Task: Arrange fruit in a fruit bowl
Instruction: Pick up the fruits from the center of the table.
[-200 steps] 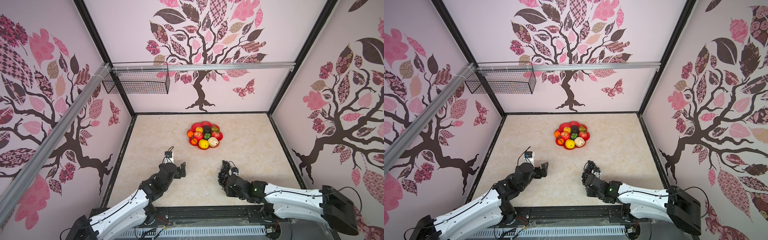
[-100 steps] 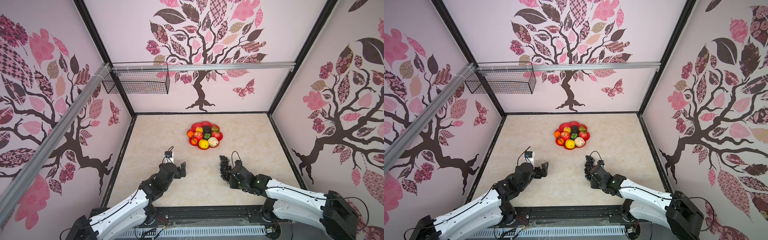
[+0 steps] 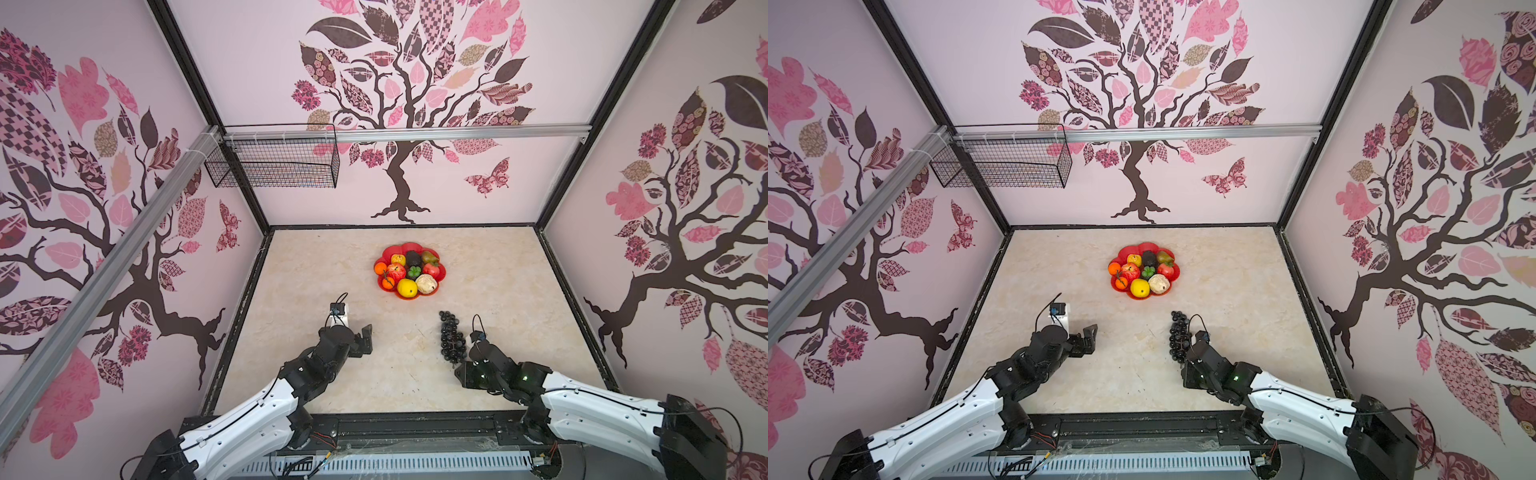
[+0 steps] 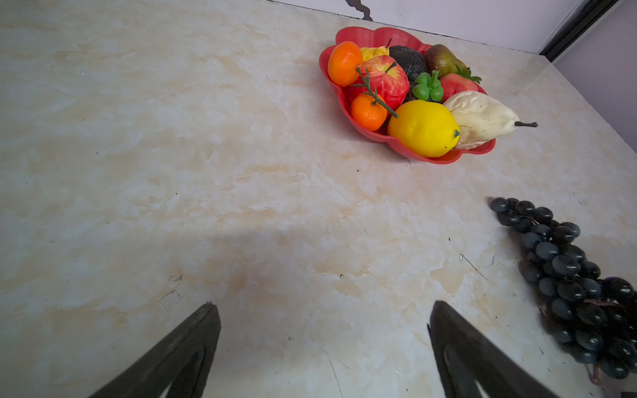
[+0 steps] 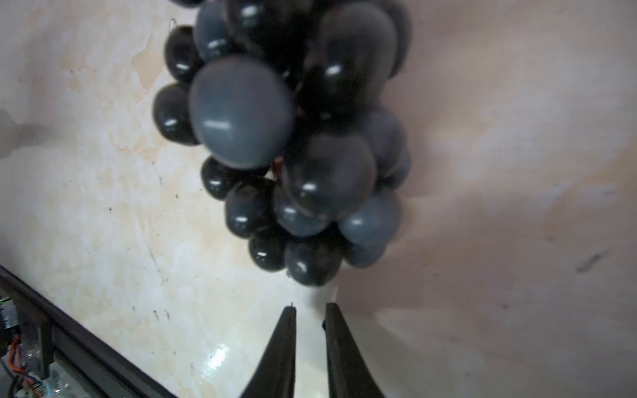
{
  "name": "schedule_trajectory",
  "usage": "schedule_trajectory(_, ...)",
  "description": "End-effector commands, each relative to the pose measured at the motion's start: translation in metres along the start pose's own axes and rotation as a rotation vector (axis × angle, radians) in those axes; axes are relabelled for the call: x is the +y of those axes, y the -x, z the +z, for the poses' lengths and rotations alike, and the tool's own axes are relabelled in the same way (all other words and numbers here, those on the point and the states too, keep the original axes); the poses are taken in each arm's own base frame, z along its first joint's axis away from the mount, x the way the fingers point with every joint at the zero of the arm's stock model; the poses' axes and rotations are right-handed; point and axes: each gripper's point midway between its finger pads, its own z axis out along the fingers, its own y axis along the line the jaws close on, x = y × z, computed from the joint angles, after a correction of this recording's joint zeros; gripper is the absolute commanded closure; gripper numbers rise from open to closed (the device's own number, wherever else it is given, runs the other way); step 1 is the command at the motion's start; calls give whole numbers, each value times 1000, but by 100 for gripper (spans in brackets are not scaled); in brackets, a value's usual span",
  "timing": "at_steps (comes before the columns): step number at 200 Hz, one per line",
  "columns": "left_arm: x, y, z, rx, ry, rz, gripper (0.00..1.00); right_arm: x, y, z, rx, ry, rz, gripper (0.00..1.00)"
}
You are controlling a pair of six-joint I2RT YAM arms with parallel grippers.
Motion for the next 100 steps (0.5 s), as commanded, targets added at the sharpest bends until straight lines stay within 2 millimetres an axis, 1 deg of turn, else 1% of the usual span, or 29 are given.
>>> schedule_trajectory(1, 1, -3, 1, 1, 0, 11, 2, 10, 6, 0, -30, 21, 17, 77)
schedule_trajectory(19, 2, -3, 1, 1, 1, 10, 2, 7, 7, 3, -44, 2, 22, 76)
schedule_trajectory(30, 1, -3, 1, 2, -1, 10, 2, 4, 9, 4, -61, -13, 26, 74)
schedule_trajectory(55, 2, -3, 1, 0, -2, 10, 2, 4, 16, 7, -92, -28, 19, 73)
schedule_trajectory(74, 1, -2, 0, -1, -3, 9, 2, 1, 16, 15, -92, -45, 4, 74)
schedule_trajectory(100, 1, -2, 0, -1, -3, 9, 2, -3, 17, 23, -90, -86, -11, 78)
